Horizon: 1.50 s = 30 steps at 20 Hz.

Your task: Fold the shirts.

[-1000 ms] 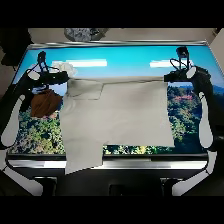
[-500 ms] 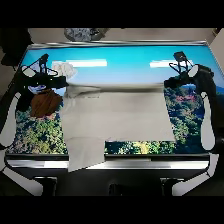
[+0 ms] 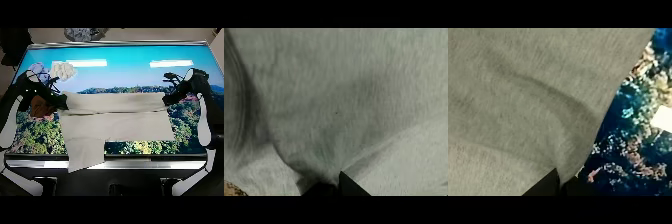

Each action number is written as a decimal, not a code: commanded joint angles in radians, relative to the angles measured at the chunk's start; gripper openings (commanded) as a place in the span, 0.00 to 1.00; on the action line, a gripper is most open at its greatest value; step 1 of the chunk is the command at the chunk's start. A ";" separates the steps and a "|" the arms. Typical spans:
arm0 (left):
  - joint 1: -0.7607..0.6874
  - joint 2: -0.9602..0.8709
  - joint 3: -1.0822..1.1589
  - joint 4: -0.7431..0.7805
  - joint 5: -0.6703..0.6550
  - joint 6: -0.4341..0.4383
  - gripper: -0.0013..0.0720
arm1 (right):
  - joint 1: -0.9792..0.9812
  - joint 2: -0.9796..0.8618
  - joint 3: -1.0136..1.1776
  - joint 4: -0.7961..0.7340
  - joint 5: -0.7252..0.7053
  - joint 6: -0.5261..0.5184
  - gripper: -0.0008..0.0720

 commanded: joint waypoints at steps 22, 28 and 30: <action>0.102 0.646 -1.087 -0.118 0.279 0.085 0.59 | -0.166 0.306 -0.466 0.021 0.176 -0.069 0.71; 0.005 0.644 -1.154 -0.133 0.396 0.076 0.56 | -0.166 0.307 -0.481 -0.001 0.182 -0.071 0.87; -0.020 0.643 -1.154 -0.134 0.435 0.066 0.53 | -0.166 0.307 -0.520 -0.001 0.180 -0.072 0.87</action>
